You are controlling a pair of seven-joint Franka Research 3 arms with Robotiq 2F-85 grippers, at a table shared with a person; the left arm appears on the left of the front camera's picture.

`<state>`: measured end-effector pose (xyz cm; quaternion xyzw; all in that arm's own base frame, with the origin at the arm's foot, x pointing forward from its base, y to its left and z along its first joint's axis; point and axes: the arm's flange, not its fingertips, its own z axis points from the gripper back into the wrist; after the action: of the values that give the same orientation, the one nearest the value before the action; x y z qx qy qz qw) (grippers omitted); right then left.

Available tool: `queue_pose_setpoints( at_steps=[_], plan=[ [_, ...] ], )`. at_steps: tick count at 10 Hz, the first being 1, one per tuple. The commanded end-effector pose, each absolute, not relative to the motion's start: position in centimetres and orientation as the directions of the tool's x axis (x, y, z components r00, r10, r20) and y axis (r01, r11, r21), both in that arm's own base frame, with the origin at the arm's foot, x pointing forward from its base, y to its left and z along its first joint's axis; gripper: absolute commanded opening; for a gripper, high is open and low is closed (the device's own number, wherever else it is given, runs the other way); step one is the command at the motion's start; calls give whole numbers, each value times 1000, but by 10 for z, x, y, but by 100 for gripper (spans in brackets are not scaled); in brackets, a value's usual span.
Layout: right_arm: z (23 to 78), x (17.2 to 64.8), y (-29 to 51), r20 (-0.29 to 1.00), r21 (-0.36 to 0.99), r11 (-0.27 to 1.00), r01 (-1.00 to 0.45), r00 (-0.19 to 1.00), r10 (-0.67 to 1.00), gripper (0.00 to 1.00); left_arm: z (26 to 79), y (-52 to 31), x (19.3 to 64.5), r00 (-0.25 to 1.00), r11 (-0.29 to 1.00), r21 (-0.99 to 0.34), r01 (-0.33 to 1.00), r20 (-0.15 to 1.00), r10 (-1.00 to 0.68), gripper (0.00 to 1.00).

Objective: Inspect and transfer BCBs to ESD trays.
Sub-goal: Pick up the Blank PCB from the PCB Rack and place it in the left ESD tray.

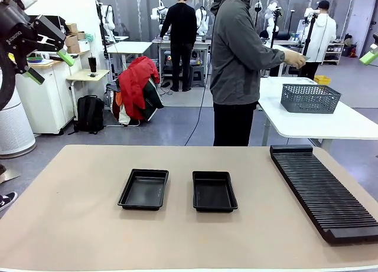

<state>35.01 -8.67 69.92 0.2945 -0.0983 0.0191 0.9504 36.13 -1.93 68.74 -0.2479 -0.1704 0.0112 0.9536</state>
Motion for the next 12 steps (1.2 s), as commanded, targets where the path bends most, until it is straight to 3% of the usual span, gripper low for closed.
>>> queue_pose_setpoints(
  at_steps=[1,12],
  plan=[
    [699,349,-88,199,558,824,-93,980,-24,100,688,-20,361,942,888,-452,86,326,75,100],
    [713,357,-92,245,520,838,-167,969,42,100,688,-20,361,942,880,-469,66,321,100,100]
  ],
)
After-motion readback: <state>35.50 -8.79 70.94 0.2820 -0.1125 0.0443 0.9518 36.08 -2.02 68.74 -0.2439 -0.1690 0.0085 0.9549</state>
